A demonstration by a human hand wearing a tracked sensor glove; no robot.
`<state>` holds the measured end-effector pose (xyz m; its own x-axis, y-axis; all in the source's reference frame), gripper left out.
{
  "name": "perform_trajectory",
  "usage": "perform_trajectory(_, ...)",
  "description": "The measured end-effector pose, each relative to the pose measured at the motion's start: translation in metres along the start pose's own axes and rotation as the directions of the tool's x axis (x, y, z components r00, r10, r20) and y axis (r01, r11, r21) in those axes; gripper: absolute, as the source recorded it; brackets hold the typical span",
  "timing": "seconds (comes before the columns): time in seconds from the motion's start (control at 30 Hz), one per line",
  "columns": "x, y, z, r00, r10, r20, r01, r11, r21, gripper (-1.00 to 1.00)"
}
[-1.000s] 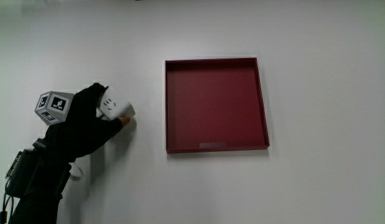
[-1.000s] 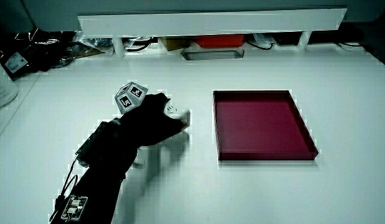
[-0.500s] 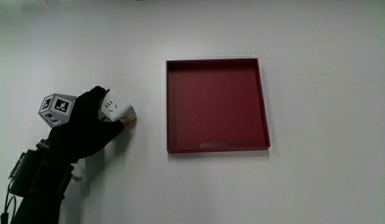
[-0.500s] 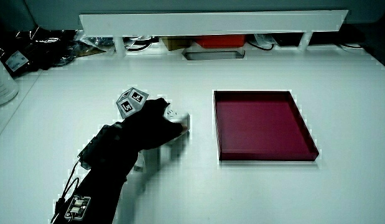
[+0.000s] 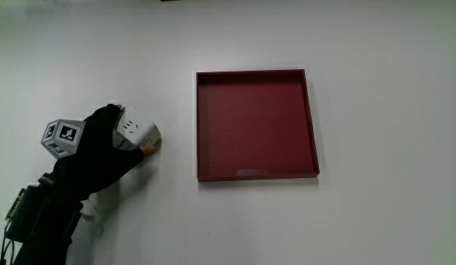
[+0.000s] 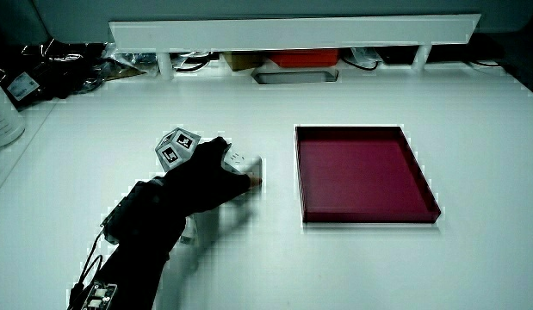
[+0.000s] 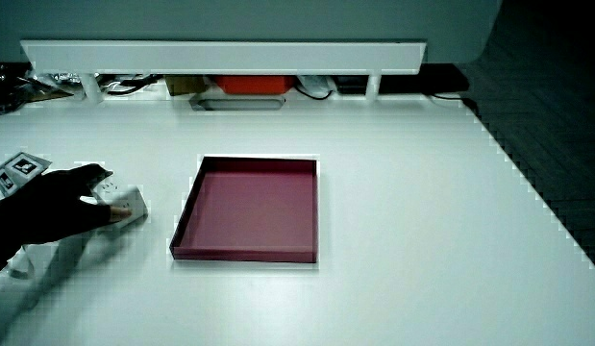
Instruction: Place socket
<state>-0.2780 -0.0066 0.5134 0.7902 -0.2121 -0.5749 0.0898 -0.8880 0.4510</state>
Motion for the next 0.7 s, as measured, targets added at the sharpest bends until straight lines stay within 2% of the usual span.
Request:
perform_trajectory(0.03,0.000,-0.002,0.002,0.999,-0.030,-0.014,0.031,0.9994,0.014,-0.59)
perform_trajectory(0.07,0.003,-0.006,0.006,1.000,-0.012,0.004,0.012,0.9999,0.007,-0.65)
perform_trajectory(0.1,0.001,-0.007,0.008,0.999,-0.046,-0.002,0.046,0.9988,0.015,-0.71)
perform_trajectory(0.13,0.006,-0.010,0.012,0.999,-0.042,-0.022,0.042,0.9990,0.013,-0.76)
perform_trajectory(0.17,0.008,-0.011,0.015,0.997,-0.069,-0.030,0.069,0.9976,0.010,-0.82)
perform_trajectory(0.27,0.022,-0.021,0.028,0.992,-0.086,-0.089,0.088,0.9961,0.010,-1.00)
perform_trajectory(0.3,0.030,-0.026,0.033,0.994,-0.068,-0.089,0.067,0.9977,-0.007,-1.00)
perform_trajectory(0.33,0.037,-0.030,0.037,0.989,-0.078,-0.129,0.077,0.9970,-0.007,-1.00)
perform_trajectory(0.4,0.050,-0.037,0.042,0.984,-0.089,-0.152,0.089,0.9960,-0.012,-1.00)
perform_trajectory(0.5,0.067,-0.051,0.050,0.970,-0.110,-0.218,0.107,0.9939,-0.025,-1.00)
perform_trajectory(0.53,0.070,-0.055,0.052,0.973,-0.102,-0.205,0.098,0.9948,-0.029,-1.00)
perform_trajectory(0.57,0.072,-0.058,0.053,0.974,-0.109,-0.199,0.107,0.9940,-0.025,-1.00)
perform_trajectory(0.6,0.077,-0.062,0.056,0.969,-0.116,-0.218,0.115,0.9932,-0.017,-1.00)
perform_trajectory(0.67,0.084,-0.070,0.061,0.969,-0.098,-0.228,0.102,0.9948,0.003,-1.00)
perform_trajectory(0.7,0.089,-0.074,0.063,0.964,-0.097,-0.248,0.104,0.9945,0.016,-1.00)
